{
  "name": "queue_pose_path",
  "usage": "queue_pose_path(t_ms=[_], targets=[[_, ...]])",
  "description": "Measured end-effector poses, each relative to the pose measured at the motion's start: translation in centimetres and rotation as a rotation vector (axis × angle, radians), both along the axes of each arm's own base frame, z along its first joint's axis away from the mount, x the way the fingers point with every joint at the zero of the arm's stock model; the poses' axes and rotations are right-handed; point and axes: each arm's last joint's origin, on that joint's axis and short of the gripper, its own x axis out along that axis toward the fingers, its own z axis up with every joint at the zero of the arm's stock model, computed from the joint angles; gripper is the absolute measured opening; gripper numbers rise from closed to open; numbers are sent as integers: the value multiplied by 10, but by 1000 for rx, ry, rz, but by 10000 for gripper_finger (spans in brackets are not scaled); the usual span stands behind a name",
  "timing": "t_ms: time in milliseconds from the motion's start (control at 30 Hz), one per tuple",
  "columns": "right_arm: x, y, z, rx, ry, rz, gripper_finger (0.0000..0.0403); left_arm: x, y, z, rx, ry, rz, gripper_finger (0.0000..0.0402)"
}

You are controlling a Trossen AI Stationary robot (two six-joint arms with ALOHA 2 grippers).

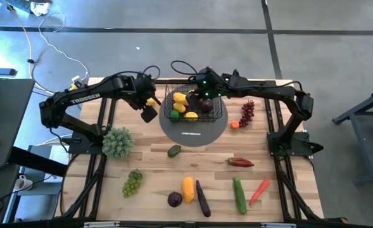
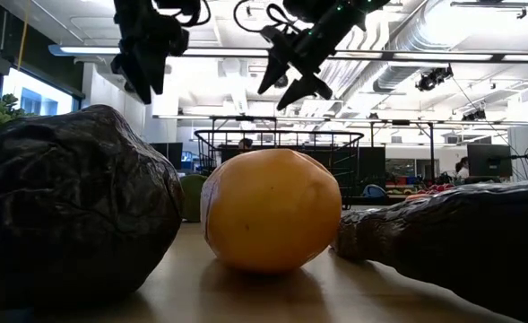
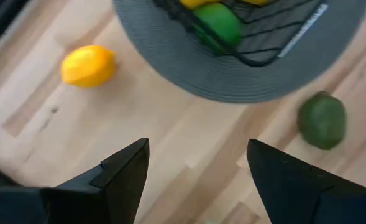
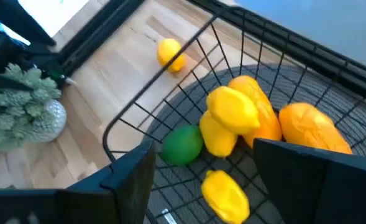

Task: Build produce basket
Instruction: Put the green lime into the wire basket

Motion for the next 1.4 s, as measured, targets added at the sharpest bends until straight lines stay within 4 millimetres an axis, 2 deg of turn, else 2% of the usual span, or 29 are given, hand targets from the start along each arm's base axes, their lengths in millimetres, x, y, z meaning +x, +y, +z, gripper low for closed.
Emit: queue_pose_path(t_ms=[267,500,833,1000,1233,1400], targets=[[-3,5,-4,62,41,-71,250,20,-31,-3,-16,-15,-82,260],[-4,34,5,113,35,-61,250,44,-51,-14,-10,-27,-181,260],[-37,67,26,46,157,-166,250,66,-69,-32,-23,9,-257,260],[-46,72,29,25,206,-131,250,74,-72,-41,-43,27,-225,260],[-49,75,27,57,256,-52,250,82,-75,-53,-86,44,-97,260],[-50,76,26,68,269,-22,250,88,-82,-61,-102,64,-69,260]])
